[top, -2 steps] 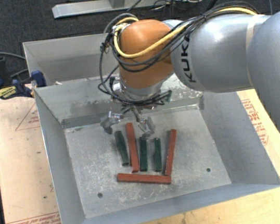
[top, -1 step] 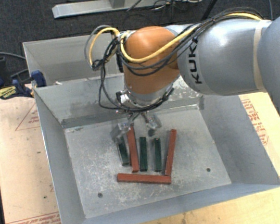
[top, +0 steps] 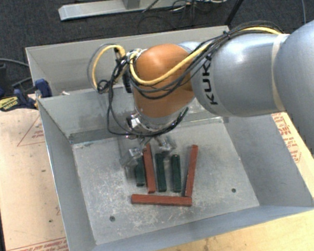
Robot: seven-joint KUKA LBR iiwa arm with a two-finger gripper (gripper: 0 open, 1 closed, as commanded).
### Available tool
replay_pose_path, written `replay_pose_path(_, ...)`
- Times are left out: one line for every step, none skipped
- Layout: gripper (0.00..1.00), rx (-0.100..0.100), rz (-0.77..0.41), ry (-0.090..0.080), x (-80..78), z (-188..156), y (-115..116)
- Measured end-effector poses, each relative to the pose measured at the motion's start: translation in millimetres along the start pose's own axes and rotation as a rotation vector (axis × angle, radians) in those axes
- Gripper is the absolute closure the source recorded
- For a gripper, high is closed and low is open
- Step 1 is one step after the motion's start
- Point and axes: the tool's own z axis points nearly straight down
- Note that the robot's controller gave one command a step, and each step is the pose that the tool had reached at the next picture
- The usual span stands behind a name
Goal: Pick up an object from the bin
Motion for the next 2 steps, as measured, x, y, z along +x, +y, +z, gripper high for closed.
replay_pose_path(0.0, 0.001, 0.005, 0.001, -0.9, -1.2, -1.1)
replay_pose_path(1.0, 0.005, 0.007, 0.002, -0.1, -5.3, -3.2)
